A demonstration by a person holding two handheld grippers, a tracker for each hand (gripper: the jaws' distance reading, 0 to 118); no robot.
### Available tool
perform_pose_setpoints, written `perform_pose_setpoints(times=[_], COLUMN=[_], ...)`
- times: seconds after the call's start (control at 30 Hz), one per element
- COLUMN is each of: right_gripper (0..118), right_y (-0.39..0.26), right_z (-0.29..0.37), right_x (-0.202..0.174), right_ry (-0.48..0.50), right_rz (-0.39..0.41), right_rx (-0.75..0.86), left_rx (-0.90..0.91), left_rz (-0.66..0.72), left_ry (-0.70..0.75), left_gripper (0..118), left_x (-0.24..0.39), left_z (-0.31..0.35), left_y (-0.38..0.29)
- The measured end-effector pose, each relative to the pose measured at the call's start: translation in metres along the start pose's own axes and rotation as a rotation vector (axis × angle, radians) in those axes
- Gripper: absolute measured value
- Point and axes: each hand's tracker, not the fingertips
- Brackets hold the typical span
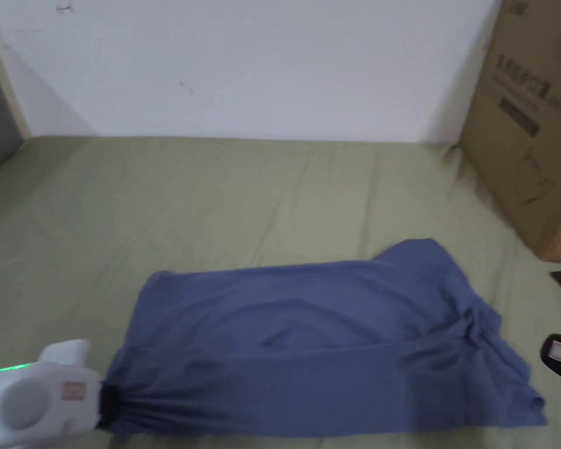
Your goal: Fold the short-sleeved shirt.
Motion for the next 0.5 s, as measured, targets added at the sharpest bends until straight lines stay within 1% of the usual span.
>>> perform_pose_setpoints(times=[0.03,0.07,0.1,0.13,0.17,0.2,0.23,0.27,0.3,0.37,0.4,0.43,0.47,0.5], right_gripper=[0,0,2,20,65,103,118,111,110,112,112,111,107,99], right_y=[0.012,0.021,0.03,0.035,0.038,0.037,0.032,0.027,0.032,0.033,0.017,0.014,0.011,0.001], right_z=[-0.012,-0.027,-0.046,-0.067,-0.082,-0.097,-0.113,-0.125,-0.142,-0.172,-0.169,-0.181,-0.192,-0.193], right_x=[0.012,0.024,0.037,0.047,0.057,0.067,0.077,0.085,0.091,0.101,0.105,0.11,0.114,0.117], right_ry=[-0.04,-0.052,-0.018,0.037,0.044,0.011,-0.01,-0.031,-0.043,-0.127,-0.158,-0.168,-0.184,-0.199], right_rz=[0.003,0.016,0.019,0.005,-0.018,-0.049,-0.07,-0.082,-0.092,-0.119,-0.142,-0.16,-0.17,-0.176], right_rx=[-0.037,-0.091,-0.179,-0.285,-0.365,-0.423,-0.467,-0.488,-0.455,-0.513,-0.537,-0.561,-0.595,-0.632], left_rx=[0.03,0.045,0.045,0.045,0.042,0.033,0.03,0.03,0.035,0.037,0.032,0.021,0.015,0.0], left_rz=[-0.017,-0.03,-0.04,-0.046,-0.054,-0.068,-0.075,-0.076,-0.072,-0.056,-0.047,-0.041,-0.039,-0.034], left_ry=[0.002,0.006,0.008,0.005,0.007,0.012,0.015,0.018,0.021,0.023,0.023,0.023,0.027,0.027], left_gripper=[4,4,4,4,4,4,4,4,4,4,4,4,4,4], left_x=[0.004,0.007,0.009,0.01,0.018,0.02,0.021,0.021,0.019,0.018,0.017,0.015,0.015,0.014], left_z=[0.009,0.013,0.017,0.018,0.023,0.022,0.021,0.021,0.02,0.018,0.016,0.012,0.01,0.006], left_y=[0.002,0.004,0.006,0.008,0.005,0.006,0.006,0.005,0.006,0.004,0.003,0.003,0.001,-0.001])
